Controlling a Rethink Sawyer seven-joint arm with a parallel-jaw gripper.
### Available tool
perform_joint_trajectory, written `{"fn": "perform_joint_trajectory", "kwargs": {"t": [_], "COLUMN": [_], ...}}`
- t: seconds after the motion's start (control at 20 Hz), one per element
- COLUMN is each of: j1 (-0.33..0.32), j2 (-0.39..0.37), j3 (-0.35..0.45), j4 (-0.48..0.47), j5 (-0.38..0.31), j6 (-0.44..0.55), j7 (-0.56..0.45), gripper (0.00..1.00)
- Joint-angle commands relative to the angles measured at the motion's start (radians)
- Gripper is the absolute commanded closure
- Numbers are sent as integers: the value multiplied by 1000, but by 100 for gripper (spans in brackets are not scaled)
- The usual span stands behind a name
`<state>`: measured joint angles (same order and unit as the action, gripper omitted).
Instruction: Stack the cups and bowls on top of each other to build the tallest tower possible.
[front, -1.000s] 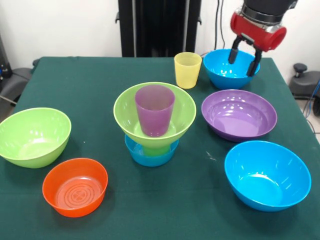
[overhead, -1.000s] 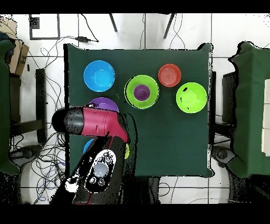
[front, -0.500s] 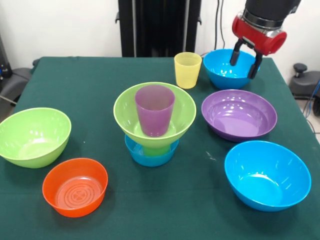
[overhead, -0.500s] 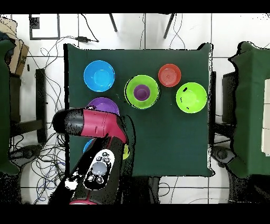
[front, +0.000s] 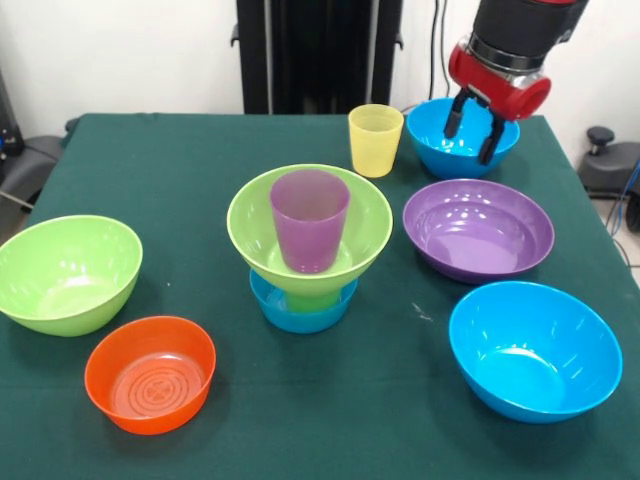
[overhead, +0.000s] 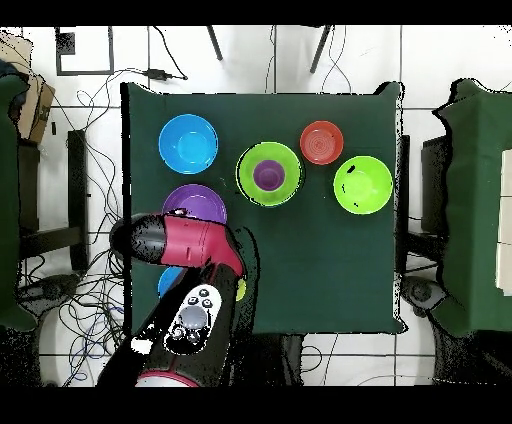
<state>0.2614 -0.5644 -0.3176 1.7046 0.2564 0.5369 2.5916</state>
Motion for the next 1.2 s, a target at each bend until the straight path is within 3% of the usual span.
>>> {"fn": "perform_joint_trajectory", "kwargs": {"t": [0.05, 0.7, 1.2], "j1": [-13, 7, -5], "j2": [15, 34, 67], "j3": [59, 63, 97], "j4": [73, 87, 116], "j5": [13, 22, 48], "j6": [-64, -91, -192], "j7": [134, 150, 162], "gripper": [0, 0, 0]}}
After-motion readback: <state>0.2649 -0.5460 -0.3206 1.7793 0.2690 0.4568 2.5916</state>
